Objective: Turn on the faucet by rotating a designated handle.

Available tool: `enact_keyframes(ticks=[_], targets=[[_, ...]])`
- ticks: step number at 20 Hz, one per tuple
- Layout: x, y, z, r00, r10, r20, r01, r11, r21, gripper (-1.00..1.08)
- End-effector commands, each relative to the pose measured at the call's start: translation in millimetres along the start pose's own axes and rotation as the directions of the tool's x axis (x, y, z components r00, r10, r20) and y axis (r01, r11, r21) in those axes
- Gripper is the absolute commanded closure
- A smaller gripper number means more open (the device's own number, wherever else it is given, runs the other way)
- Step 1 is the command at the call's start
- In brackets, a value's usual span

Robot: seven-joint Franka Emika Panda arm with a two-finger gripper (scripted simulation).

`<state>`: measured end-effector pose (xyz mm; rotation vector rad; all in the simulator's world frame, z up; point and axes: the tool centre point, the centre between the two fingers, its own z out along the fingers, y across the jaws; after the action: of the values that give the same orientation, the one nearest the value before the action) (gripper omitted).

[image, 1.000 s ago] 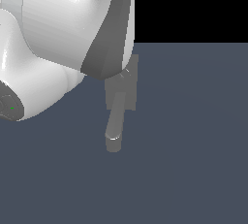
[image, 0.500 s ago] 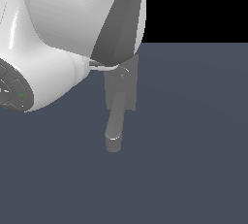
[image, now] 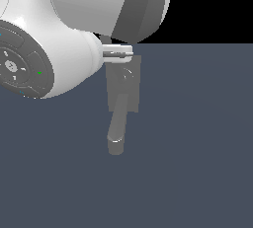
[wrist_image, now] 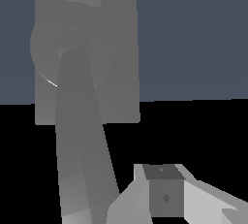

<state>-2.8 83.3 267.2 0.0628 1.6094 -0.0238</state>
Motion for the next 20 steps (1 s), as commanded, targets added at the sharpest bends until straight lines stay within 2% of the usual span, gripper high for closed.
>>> enact_keyframes(ticks=[1,2,3,20], targets=[[-24,-6,7,0.999,-0.005,0.039,0.005,1.000,0.002,1.08],[-24,-6,7,0.999,-0.005,0.039,0.005,1.000,0.002,1.08],[-8,-3,4,1.000,-0.004,0.015,0.004,1.000,0.003,1.08],[-37,-69,6,0.999,-0.005,0.038,0.004,1.000,0.002,1.08]])
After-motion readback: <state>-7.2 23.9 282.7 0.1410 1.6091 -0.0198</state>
